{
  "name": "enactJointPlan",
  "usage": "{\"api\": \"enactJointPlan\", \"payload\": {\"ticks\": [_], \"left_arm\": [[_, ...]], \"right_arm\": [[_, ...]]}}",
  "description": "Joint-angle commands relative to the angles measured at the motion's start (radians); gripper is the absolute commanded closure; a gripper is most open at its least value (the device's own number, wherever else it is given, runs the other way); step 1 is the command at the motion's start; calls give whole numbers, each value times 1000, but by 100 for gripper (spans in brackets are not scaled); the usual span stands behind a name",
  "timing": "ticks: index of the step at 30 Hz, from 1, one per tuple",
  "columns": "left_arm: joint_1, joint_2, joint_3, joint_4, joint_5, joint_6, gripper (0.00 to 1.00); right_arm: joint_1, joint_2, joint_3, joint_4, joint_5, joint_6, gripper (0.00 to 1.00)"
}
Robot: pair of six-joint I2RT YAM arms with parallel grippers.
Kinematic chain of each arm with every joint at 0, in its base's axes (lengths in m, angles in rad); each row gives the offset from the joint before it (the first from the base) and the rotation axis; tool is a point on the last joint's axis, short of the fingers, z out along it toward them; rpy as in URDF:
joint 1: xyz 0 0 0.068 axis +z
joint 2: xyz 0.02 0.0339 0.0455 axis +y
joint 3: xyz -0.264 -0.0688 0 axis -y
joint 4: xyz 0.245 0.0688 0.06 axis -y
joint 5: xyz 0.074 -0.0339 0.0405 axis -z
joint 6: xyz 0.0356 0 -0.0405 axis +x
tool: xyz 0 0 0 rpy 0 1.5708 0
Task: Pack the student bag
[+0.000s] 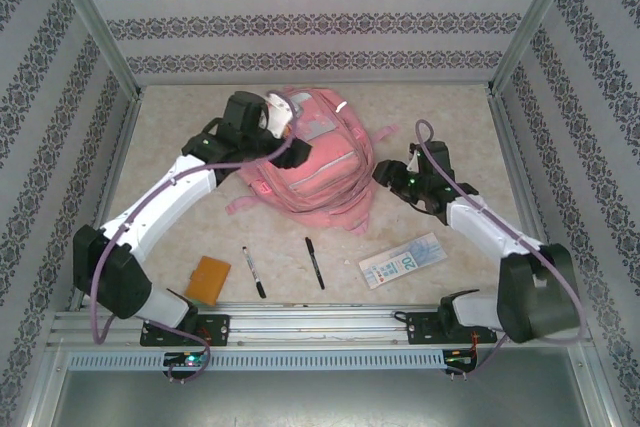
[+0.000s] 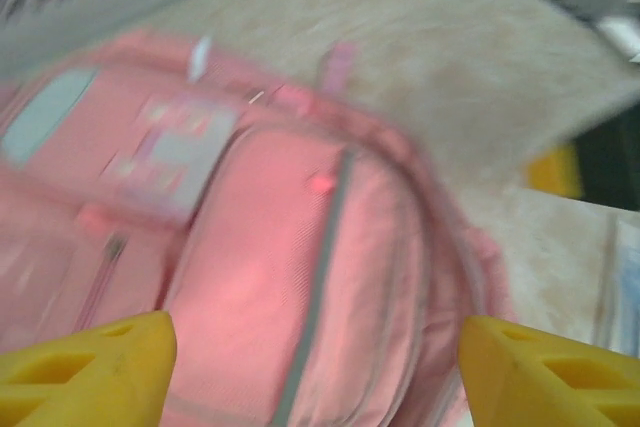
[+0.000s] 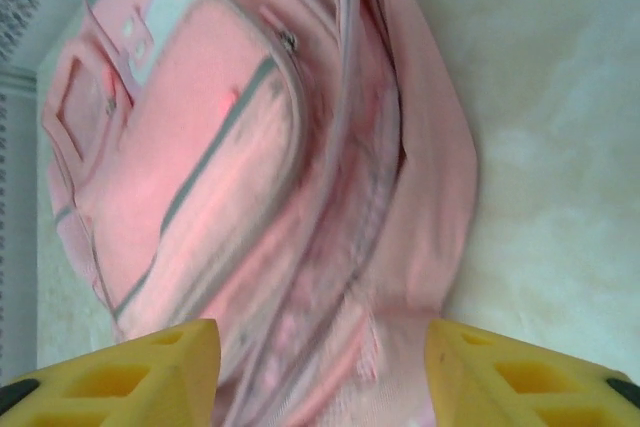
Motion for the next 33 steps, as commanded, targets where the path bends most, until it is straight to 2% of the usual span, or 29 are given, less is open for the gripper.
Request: {"api": "enactJointPlan", "payload": {"ticks": [1, 2, 5, 10, 15, 18, 23, 26, 28, 30, 33], "left_arm": [[55, 68, 10, -240, -101, -248, 21], [63, 82, 1, -261, -119, -282, 18], [96, 120, -40, -275, -142, -386, 16], [127, 217, -43, -251, -198, -488, 17], [137, 285, -41, -230, -328, -527, 18], [155, 292, -68, -189, -362, -553, 18], [190, 259, -171, -82, -363, -590, 18], [197, 250, -212, -10, -334, -592, 21], [197, 264, -219, 21, -317, -595, 26], [197, 286, -208, 31, -315, -595, 32], [197, 314, -186, 38, -312, -601, 37]], "right_arm": [[23, -47, -17, -182, -43, -39, 43], [43, -50, -17, -185, -55, -34, 42], [160, -43, -5, -197, -34, 3, 40], [324, 15, -17, -128, 105, 129, 27], [348, 128, 9, -22, 130, 159, 27], [322, 197, 34, 1, 148, 151, 31], [234, 254, 45, 17, 73, 152, 44], [209, 255, 61, 3, 74, 101, 60], [177, 272, 71, 9, 50, 84, 72], [144, 288, 86, 19, 34, 71, 80], [89, 325, 128, 26, -12, 51, 83]]}}
